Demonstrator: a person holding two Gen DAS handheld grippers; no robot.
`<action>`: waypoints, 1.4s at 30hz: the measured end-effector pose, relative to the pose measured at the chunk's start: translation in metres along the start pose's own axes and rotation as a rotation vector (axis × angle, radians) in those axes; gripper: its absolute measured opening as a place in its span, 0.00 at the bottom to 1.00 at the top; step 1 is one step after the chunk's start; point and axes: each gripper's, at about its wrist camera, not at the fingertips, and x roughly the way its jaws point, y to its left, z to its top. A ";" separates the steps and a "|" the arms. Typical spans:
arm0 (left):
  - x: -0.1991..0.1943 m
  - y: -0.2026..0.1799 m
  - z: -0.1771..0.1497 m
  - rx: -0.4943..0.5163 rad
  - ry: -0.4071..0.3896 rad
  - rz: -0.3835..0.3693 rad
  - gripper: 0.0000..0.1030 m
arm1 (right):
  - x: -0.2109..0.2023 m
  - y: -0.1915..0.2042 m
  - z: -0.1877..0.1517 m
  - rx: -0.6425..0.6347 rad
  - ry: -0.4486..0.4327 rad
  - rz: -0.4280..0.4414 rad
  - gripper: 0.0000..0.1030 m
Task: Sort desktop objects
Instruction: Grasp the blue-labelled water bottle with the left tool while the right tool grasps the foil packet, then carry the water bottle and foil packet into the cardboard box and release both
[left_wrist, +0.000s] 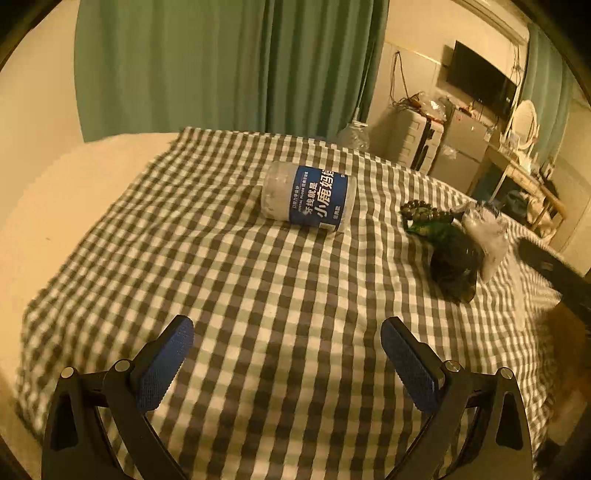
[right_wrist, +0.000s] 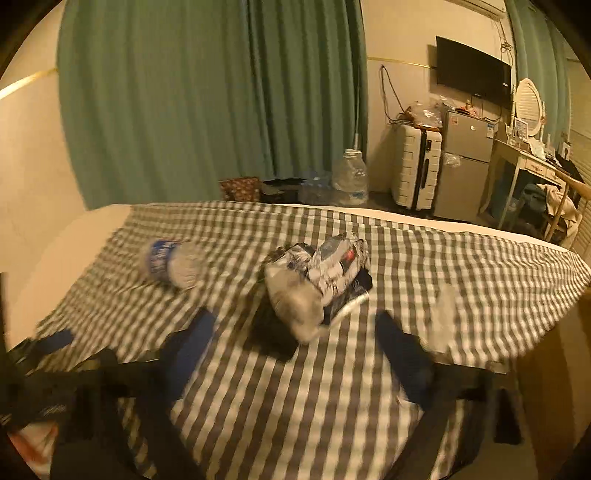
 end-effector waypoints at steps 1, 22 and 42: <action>0.003 0.000 0.002 -0.003 -0.012 -0.004 1.00 | 0.011 -0.003 0.002 0.024 0.013 -0.002 0.68; 0.090 0.012 0.061 -0.102 -0.097 -0.069 1.00 | 0.055 0.001 0.000 -0.021 0.031 -0.014 0.34; 0.110 0.012 0.079 -0.019 -0.128 -0.190 0.90 | 0.052 0.013 -0.002 -0.020 -0.002 0.028 0.34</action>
